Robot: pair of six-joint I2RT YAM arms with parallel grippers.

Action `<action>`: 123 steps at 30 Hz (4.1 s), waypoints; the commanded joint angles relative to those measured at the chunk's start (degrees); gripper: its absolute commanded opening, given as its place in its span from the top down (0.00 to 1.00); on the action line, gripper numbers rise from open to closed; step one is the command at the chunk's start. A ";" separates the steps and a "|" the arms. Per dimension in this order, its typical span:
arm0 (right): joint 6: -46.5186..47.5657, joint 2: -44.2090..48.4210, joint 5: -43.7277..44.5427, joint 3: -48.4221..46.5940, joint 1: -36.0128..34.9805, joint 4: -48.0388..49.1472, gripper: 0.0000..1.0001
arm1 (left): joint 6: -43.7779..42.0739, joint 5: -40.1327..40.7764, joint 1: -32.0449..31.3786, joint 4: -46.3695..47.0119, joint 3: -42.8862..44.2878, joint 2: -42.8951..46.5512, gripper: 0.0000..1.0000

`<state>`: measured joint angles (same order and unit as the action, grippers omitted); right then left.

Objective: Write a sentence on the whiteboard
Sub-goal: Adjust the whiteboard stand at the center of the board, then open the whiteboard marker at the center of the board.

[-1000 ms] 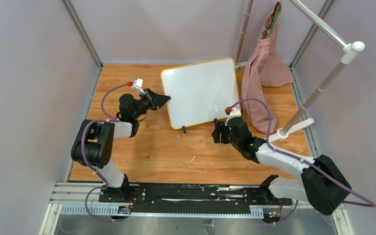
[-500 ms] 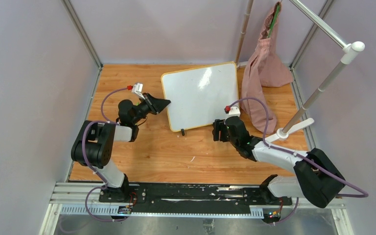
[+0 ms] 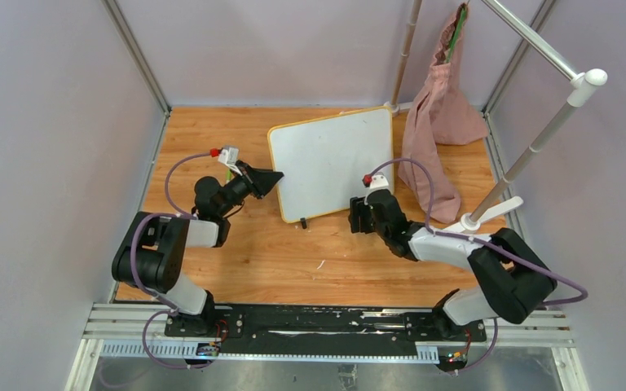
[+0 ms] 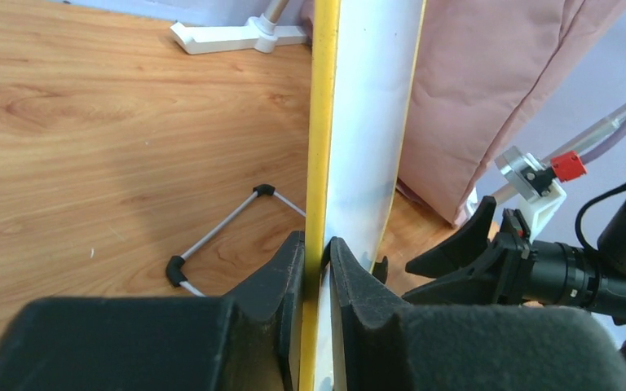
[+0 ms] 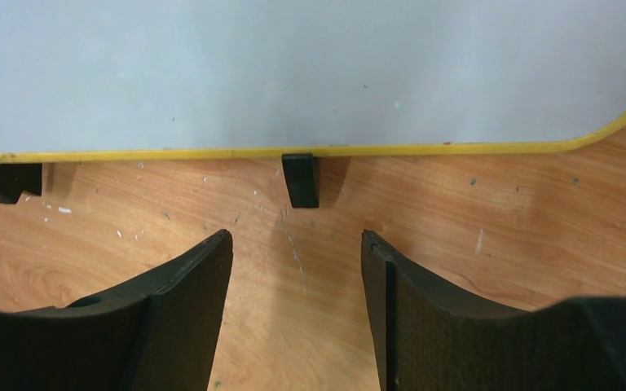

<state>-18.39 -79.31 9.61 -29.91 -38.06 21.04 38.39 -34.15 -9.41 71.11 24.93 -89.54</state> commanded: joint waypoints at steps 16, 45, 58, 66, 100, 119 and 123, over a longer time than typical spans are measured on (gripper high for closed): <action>1.72 -13.89 3.30 -6.82 0.95 7.06 0.63 | -7.04 3.18 -1.09 -3.60 -2.12 2.86 1.00; 0.68 -11.46 12.05 -4.64 5.81 4.77 1.00 | -14.40 7.91 -0.96 -14.20 -6.38 13.02 1.00; 0.63 -11.02 13.10 -3.96 6.43 4.05 1.00 | -13.33 5.63 -1.05 -13.16 -6.08 12.53 1.00; 0.99 -9.55 8.62 -2.99 6.30 5.06 0.67 | -13.17 5.79 -2.06 -14.51 -5.34 10.79 0.62; -3.09 34.77 -2.95 -2.14 3.19 -26.56 0.37 | -12.19 60.52 0.09 -76.13 8.80 43.38 0.00; -1.49 36.89 -18.00 -8.74 0.15 -33.11 0.44 | -16.18 44.35 6.40 -103.16 49.10 -15.68 0.14; -0.76 37.13 -16.94 -10.02 0.12 -33.69 0.45 | -17.18 43.01 7.00 -103.11 49.74 -18.39 0.21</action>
<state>-20.73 -42.92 -6.55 -37.01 -37.15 -11.40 23.53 11.51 -3.20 -28.88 73.47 -105.84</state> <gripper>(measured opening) 0.557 0.822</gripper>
